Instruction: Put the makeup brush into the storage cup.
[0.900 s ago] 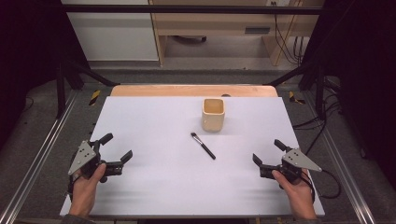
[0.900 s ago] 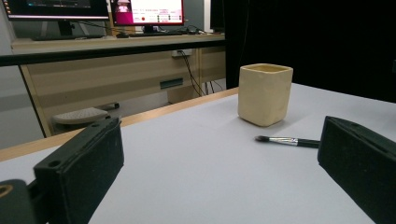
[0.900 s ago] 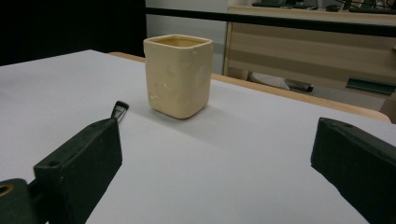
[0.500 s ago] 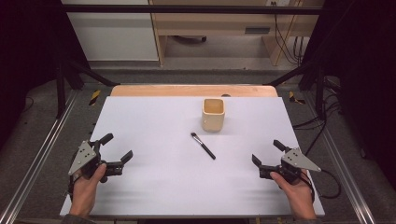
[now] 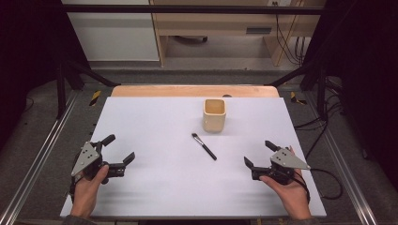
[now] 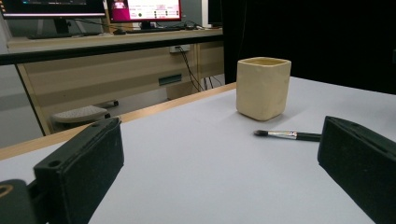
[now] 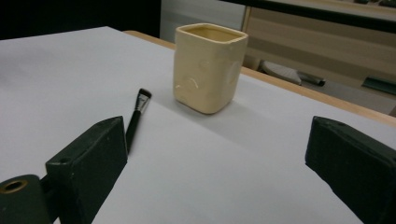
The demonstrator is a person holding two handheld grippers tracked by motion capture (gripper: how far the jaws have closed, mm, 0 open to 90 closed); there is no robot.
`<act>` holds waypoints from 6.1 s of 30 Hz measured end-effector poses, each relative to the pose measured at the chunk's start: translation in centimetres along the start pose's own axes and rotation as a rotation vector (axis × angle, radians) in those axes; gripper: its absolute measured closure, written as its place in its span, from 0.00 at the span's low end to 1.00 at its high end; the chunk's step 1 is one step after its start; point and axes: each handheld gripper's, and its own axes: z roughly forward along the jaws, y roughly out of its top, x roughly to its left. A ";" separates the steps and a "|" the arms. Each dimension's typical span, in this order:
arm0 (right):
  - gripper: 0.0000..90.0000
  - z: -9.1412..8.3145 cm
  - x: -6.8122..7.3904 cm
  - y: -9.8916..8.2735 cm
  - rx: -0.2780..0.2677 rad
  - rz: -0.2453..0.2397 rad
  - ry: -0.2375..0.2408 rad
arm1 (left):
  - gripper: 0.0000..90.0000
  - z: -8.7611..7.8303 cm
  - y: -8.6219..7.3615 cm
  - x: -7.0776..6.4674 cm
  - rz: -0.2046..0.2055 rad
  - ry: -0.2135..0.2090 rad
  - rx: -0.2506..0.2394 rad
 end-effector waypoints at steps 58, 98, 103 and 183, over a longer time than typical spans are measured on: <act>0.06 13.1 5.2 6.4 0.493 -0.070 0.185 | 0.00 0.7 0.0 -0.6 -0.001 -0.044 -0.013; 0.10 17.8 6.9 5.3 0.641 -0.103 0.183 | 0.00 0.9 -0.1 -0.8 -0.001 -0.042 -0.002; 0.08 17.9 7.0 5.2 0.638 -0.096 0.188 | 0.00 0.9 -0.1 -0.8 -0.001 -0.042 0.000; 0.49 20.7 7.6 6.0 0.814 -0.051 0.209 | 0.01 1.1 -0.1 -0.9 0.016 -0.046 0.013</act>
